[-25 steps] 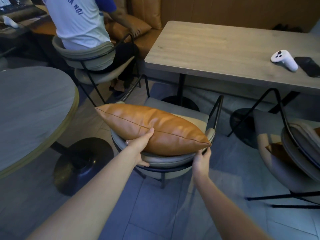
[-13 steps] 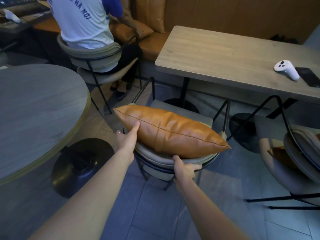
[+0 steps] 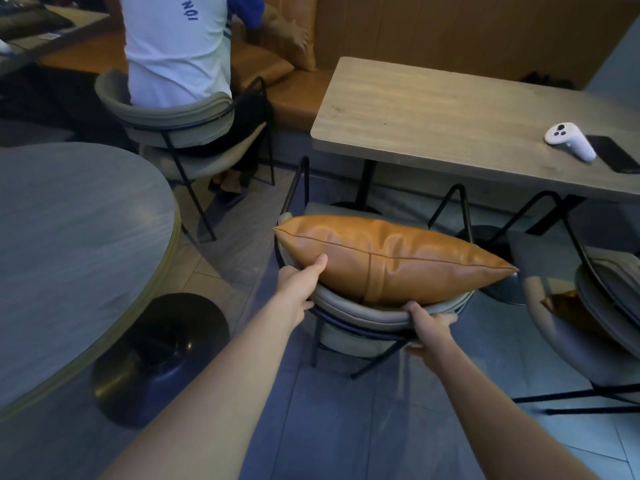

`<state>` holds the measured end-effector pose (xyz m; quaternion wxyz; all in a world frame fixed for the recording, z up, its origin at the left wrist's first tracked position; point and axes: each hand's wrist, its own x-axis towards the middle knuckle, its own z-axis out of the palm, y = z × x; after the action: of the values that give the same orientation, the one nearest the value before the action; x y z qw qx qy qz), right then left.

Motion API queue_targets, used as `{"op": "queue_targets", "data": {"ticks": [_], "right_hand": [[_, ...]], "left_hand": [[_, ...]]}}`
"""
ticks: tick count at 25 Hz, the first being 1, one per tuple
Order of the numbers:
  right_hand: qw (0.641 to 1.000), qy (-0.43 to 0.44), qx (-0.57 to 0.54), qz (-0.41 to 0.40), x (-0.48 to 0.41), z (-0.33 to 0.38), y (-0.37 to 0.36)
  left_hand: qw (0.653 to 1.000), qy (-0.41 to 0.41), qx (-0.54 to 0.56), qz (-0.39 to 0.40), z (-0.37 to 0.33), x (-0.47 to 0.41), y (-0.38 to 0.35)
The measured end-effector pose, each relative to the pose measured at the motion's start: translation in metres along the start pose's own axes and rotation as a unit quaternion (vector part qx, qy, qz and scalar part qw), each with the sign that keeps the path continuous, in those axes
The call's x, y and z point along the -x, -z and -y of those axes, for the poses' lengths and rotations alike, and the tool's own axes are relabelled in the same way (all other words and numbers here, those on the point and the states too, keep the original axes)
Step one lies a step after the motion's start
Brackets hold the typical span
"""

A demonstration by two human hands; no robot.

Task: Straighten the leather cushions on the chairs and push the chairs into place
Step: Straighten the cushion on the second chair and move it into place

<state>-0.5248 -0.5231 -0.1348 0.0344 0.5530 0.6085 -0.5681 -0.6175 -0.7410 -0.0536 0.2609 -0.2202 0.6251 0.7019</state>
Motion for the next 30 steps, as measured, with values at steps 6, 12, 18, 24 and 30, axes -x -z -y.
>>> {"op": "queue_targets", "data": {"ticks": [6,12,18,24,30], "right_hand": [[0.997,0.002,-0.083,0.001,0.023,0.017,0.003],[0.995,0.005,-0.099,-0.026,0.026,-0.002,-0.002],[0.998,0.007,-0.064,-0.024,0.009,-0.004,-0.001],[1.0,0.016,-0.019,0.008,-0.001,0.021,0.019],[0.755,0.509,0.353,-0.214,0.057,-0.008,0.0]], "left_hand": [[0.999,0.012,-0.014,0.041,-0.008,-0.005,-0.008],[0.997,0.027,-0.056,0.053,-0.007,-0.013,-0.002],[0.996,0.049,-0.041,0.054,-0.014,-0.016,-0.016],[0.995,0.039,-0.037,0.089,-0.017,-0.017,-0.025],[0.997,0.026,-0.04,0.064,-0.01,-0.013,-0.025]]}}
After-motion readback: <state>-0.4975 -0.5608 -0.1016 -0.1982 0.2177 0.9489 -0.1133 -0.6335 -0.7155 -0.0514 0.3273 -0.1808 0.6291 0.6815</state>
